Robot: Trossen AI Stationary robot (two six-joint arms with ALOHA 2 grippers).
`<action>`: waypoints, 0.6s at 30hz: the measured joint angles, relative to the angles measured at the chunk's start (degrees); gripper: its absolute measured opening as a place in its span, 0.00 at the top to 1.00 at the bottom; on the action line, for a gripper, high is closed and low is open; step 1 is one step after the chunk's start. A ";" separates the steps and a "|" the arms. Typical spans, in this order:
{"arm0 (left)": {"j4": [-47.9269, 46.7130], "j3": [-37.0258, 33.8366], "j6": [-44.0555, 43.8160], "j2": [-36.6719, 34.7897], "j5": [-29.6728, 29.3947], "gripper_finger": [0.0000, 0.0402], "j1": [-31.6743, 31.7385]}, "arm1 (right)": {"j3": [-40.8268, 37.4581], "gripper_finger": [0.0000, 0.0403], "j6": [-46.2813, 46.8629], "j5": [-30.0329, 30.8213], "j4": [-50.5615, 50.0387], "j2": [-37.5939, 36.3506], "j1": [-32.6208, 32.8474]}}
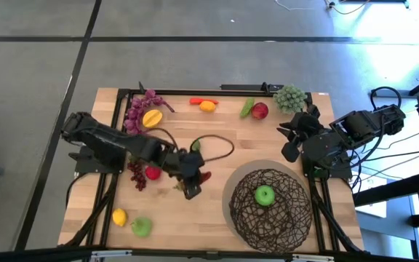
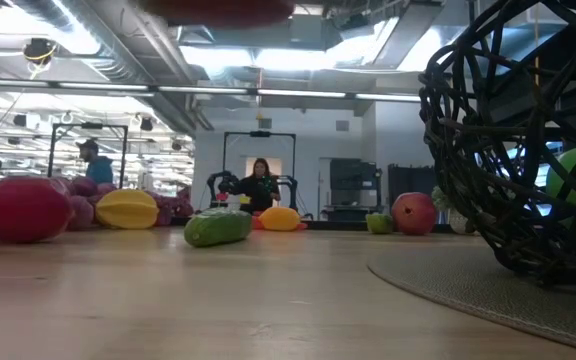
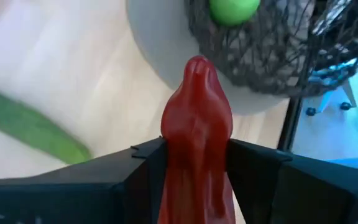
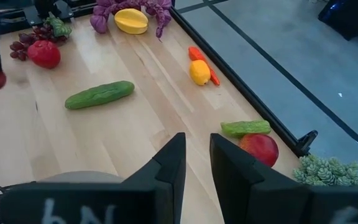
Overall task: Build produce basket
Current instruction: Put the red chili pepper into the wire basket
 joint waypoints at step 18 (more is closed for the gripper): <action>-12.25 27.94 19.62 16.76 1.46 0.68 4.44 | -0.17 0.82 -9.01 -18.79 1.67 0.00 0.00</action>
